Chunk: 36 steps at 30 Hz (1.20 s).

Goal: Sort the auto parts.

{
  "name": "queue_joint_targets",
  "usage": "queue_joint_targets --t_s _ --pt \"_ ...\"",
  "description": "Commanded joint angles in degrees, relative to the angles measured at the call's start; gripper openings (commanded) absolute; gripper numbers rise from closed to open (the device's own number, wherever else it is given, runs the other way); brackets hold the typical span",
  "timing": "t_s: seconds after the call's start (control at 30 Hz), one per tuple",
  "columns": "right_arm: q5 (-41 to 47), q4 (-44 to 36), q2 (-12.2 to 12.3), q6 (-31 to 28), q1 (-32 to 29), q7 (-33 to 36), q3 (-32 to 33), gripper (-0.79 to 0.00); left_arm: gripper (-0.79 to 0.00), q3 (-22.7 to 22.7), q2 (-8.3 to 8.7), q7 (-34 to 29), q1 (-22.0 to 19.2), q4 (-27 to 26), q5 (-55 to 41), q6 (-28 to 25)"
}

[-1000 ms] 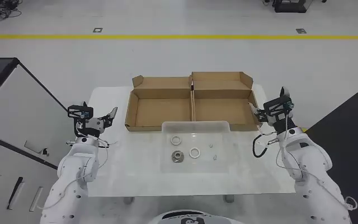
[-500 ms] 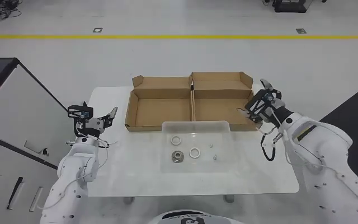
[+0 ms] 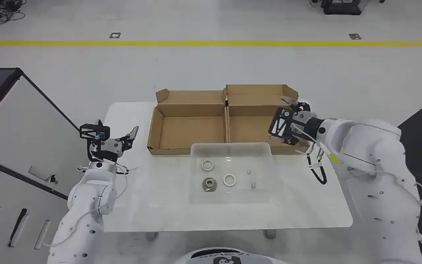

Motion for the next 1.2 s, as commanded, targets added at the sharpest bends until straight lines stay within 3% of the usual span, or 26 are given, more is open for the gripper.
queue_joint_targets --t_s 0.0,0.37,0.7,0.93,1.17 --pt "0.6 1.0 0.6 0.5 1.7 0.4 -2.7 0.0 0.0 0.0 0.0 0.0 0.0 0.0 0.0 0.0" --pt "8.9 2.7 5.8 6.1 10.8 5.9 -17.4 0.0 0.0 0.0 0.0 0.0 0.0 0.0 0.0 0.0" --pt "24.0 2.7 11.6 17.1 21.5 17.0 -33.0 0.0 0.0 0.0 0.0 0.0 0.0 0.0 0.0 0.0" --pt "30.1 2.4 14.7 21.2 26.2 21.1 -38.9 0.0 0.0 0.0 0.0 0.0 0.0 0.0 0.0 0.0" --pt "33.4 2.5 16.8 23.2 26.8 23.1 -41.9 0.0 0.0 0.0 0.0 0.0 0.0 0.0 0.0 0.0"
